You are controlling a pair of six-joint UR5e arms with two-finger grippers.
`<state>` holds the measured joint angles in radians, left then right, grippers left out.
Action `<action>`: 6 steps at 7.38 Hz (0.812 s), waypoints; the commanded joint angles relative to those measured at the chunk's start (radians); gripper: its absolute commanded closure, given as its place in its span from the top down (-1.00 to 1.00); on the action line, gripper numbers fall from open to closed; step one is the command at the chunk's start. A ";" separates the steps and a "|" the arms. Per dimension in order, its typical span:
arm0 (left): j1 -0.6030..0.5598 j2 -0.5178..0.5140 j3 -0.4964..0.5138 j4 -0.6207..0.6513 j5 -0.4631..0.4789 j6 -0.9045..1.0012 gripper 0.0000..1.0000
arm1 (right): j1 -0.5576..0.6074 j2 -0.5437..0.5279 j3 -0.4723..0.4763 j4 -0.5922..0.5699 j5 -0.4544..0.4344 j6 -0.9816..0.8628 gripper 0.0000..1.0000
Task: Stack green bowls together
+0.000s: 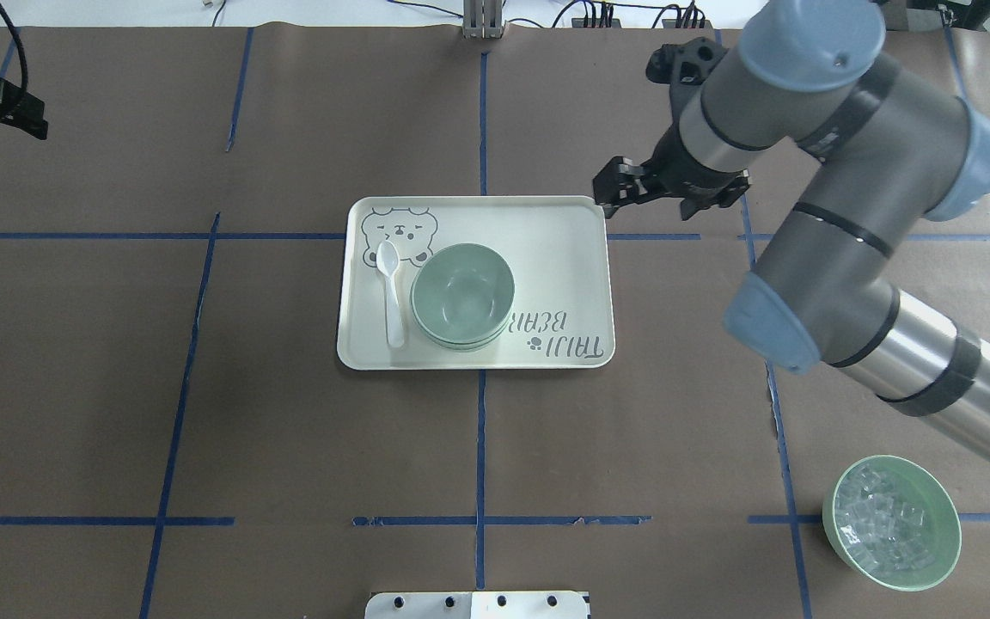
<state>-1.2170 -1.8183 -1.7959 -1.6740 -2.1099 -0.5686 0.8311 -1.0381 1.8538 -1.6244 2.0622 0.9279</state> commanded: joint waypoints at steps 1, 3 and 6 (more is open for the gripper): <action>-0.119 0.060 0.006 0.075 -0.100 0.230 1.00 | 0.162 -0.158 0.077 -0.101 0.071 -0.348 1.00; -0.238 0.074 0.083 0.146 -0.186 0.466 1.00 | 0.369 -0.322 0.053 -0.100 0.171 -0.694 1.00; -0.303 0.201 0.171 0.133 -0.268 0.668 1.00 | 0.676 -0.430 -0.163 -0.097 0.295 -1.164 1.00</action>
<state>-1.5039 -1.6672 -1.6442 -1.5344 -2.3556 0.0459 1.3800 -1.4286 1.7872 -1.7208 2.3158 -0.0469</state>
